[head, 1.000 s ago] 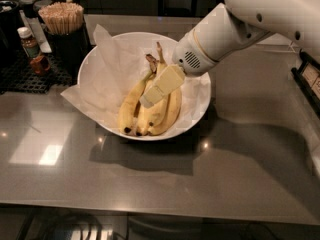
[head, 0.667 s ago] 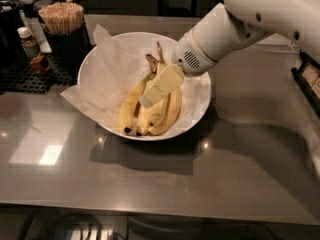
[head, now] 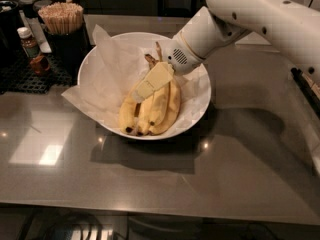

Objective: Pick banana from white bowl

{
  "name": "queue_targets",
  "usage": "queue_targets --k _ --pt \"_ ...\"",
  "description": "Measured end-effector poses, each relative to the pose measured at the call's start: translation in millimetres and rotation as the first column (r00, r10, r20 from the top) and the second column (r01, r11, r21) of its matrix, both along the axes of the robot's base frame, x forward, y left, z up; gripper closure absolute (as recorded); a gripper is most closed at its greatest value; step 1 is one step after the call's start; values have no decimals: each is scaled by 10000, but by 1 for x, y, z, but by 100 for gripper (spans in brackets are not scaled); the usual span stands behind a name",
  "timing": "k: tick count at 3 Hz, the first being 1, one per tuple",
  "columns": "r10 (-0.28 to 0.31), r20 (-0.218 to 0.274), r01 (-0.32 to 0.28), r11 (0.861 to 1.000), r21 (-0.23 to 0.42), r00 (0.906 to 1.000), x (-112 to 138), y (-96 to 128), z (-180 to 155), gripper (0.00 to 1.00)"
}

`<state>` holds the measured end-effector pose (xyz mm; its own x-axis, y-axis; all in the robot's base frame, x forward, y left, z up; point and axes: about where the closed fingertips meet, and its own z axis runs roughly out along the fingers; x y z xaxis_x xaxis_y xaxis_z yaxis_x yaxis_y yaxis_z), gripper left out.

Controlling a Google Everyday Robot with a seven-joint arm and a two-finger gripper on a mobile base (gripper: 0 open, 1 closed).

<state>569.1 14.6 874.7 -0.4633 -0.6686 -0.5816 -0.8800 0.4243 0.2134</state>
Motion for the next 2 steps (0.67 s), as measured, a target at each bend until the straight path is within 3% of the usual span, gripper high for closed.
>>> queue_targets --k 1,2 --pt "-37 -69 37 10000 12 10000 1 1 -2 0" --pt "-219 -15 219 9998 -33 9998 -2 -3 -6 18"
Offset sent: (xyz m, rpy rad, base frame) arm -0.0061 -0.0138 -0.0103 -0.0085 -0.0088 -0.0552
